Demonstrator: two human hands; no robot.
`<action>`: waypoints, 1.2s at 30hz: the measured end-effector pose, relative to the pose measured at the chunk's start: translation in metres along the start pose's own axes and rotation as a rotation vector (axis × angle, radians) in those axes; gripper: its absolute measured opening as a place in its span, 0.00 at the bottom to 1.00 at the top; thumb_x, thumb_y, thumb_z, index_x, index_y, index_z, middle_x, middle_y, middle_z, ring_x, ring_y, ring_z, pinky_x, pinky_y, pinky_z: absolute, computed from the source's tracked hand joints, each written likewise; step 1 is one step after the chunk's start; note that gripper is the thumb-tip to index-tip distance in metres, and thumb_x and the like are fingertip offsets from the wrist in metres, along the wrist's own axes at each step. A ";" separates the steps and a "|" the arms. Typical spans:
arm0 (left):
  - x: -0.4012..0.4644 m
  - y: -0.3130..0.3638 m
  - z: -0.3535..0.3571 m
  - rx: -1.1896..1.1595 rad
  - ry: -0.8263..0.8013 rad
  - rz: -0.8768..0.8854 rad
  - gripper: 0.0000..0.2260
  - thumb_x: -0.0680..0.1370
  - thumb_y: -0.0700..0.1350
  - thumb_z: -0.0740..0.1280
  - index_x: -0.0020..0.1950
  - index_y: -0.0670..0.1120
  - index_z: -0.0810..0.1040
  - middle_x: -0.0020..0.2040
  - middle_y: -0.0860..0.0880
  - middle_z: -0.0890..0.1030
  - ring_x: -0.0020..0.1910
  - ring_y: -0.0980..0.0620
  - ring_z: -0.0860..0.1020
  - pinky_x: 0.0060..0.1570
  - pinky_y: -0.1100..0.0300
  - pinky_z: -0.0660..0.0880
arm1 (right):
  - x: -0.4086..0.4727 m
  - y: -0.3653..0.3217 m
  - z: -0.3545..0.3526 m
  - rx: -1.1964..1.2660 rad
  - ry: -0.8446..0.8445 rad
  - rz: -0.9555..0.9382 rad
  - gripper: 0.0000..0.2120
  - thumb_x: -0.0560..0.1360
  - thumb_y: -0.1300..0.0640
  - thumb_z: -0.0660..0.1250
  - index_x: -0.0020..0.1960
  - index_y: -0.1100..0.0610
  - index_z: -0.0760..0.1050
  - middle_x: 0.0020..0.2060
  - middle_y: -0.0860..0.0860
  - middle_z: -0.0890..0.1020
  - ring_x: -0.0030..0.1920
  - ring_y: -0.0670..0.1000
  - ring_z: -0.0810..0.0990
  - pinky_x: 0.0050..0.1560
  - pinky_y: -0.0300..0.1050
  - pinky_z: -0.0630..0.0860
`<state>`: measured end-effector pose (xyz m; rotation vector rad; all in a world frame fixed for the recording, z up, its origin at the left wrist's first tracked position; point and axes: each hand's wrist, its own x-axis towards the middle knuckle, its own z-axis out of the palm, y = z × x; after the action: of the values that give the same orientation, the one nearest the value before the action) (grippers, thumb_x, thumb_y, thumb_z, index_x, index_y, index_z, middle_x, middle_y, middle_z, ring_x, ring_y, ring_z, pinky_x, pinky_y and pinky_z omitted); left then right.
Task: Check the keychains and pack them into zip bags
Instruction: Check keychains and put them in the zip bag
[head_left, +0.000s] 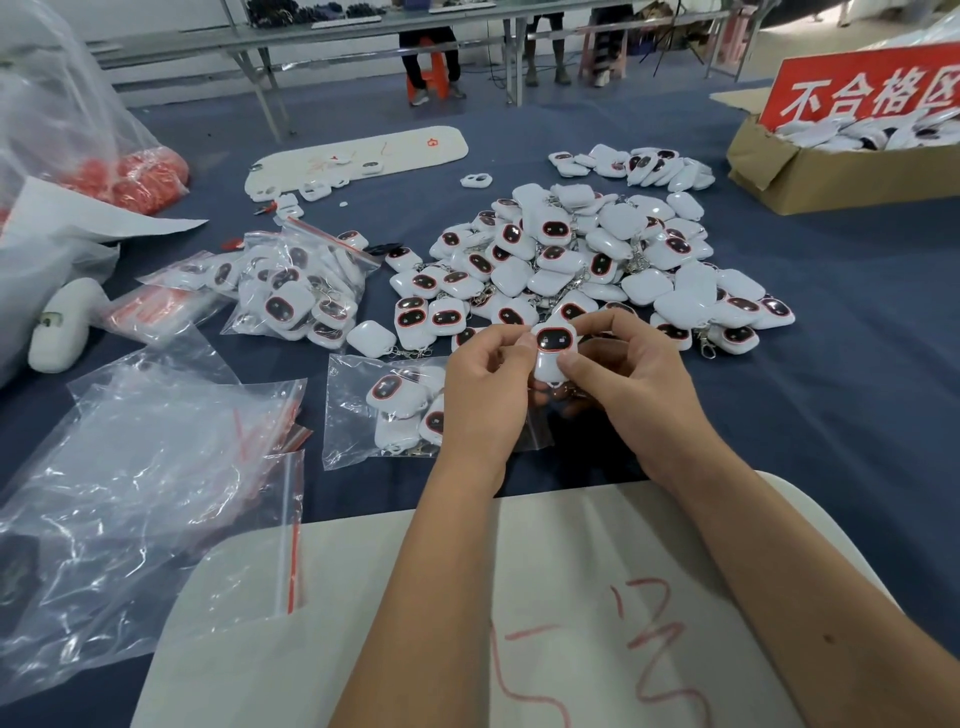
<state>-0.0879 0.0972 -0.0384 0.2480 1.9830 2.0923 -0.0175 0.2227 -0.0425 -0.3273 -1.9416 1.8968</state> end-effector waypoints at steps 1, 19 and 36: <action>-0.001 0.000 0.000 0.001 0.007 0.000 0.08 0.84 0.42 0.65 0.57 0.42 0.83 0.51 0.38 0.84 0.33 0.57 0.80 0.35 0.64 0.78 | 0.000 0.000 0.001 -0.013 -0.016 -0.008 0.09 0.79 0.63 0.73 0.58 0.55 0.80 0.40 0.55 0.86 0.39 0.55 0.86 0.38 0.44 0.82; 0.088 0.042 -0.043 -0.223 0.509 0.009 0.11 0.73 0.35 0.64 0.32 0.45 0.76 0.34 0.44 0.75 0.36 0.47 0.72 0.36 0.53 0.69 | 0.130 -0.032 0.120 0.156 0.065 0.256 0.09 0.77 0.73 0.67 0.40 0.63 0.79 0.39 0.59 0.82 0.43 0.61 0.89 0.54 0.56 0.86; 0.132 0.025 -0.066 0.871 0.220 0.208 0.13 0.78 0.36 0.60 0.60 0.40 0.77 0.61 0.40 0.79 0.61 0.38 0.77 0.54 0.49 0.71 | 0.135 -0.005 0.116 -1.104 -0.445 -0.446 0.15 0.74 0.66 0.63 0.59 0.61 0.80 0.56 0.57 0.82 0.59 0.59 0.77 0.62 0.56 0.73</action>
<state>-0.2351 0.0715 -0.0241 0.3946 3.0091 1.2435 -0.1881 0.1771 -0.0208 0.2581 -2.8874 0.5043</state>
